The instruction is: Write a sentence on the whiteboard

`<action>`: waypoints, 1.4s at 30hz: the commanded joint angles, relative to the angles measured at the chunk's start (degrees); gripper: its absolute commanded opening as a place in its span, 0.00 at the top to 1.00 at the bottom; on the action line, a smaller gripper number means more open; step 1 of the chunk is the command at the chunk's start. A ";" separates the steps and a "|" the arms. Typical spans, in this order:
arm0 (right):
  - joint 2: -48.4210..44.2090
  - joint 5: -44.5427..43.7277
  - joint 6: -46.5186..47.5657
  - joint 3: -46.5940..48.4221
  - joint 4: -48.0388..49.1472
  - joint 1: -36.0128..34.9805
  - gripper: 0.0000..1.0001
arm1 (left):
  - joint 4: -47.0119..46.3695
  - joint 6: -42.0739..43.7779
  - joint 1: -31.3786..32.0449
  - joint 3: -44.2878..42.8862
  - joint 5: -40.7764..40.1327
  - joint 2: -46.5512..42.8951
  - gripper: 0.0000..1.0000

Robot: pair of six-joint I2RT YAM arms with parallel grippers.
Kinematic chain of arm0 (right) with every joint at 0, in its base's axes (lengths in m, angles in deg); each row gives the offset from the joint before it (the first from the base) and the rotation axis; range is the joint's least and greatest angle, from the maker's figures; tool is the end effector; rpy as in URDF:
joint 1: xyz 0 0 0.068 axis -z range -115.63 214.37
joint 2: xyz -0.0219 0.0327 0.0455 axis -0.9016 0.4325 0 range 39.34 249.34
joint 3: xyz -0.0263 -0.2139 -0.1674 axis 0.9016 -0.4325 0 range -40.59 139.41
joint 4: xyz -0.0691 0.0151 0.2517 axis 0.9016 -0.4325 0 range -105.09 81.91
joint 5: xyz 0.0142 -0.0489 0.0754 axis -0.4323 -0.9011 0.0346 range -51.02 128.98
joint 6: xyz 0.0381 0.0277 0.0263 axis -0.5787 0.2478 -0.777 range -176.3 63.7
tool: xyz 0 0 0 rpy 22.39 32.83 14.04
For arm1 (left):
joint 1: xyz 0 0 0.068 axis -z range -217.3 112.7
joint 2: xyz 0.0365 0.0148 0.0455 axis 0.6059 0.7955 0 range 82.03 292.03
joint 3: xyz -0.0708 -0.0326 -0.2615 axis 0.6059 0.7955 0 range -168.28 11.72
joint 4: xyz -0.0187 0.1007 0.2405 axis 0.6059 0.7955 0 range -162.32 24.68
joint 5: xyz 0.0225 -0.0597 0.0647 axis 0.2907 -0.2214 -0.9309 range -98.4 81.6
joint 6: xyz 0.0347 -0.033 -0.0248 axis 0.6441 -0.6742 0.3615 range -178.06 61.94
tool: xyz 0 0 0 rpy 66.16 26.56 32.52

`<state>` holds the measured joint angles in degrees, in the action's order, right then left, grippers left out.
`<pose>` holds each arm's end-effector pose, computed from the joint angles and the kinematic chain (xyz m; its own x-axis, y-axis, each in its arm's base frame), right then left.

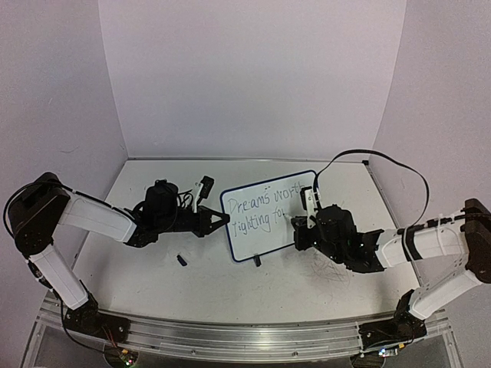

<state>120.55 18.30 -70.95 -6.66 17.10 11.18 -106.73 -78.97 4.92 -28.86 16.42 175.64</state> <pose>0.1835 0.2242 0.1948 -0.3579 -0.0834 -0.9300 -0.4781 0.8719 0.1058 0.2363 -0.2346 0.1835 -0.5437 0.0559 -0.8374 0.7605 0.4549 -0.4633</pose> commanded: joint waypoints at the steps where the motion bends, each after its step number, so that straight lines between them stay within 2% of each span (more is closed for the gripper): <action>1: 0.56 -1.89 0.54 2.68 1.15 0.05 1.00 | 0.78 2.36 0.03 -0.98 -1.71 -1.34 1.00; 21: 0.27 -6.45 -1.16 2.78 0.38 0.47 1.00 | 0.80 2.27 0.06 -0.12 -1.89 -1.58 1.00; 28: -4.18 -0.24 0.29 0.04 0.63 0.38 1.00 | 0.79 2.36 0.06 -0.10 -2.13 -1.63 1.00; 34: -5.74 0.96 -0.32 -2.76 0.39 0.38 1.00 | 0.80 2.44 0.06 -0.20 -2.14 -1.39 1.00; 42: -4.32 0.26 0.16 -1.82 1.58 0.45 1.00 | 0.83 2.38 0.06 -0.37 -2.14 -1.46 1.00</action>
<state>115.66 18.94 -71.18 -9.22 16.84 11.36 -106.76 -78.86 5.03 -28.86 16.42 175.64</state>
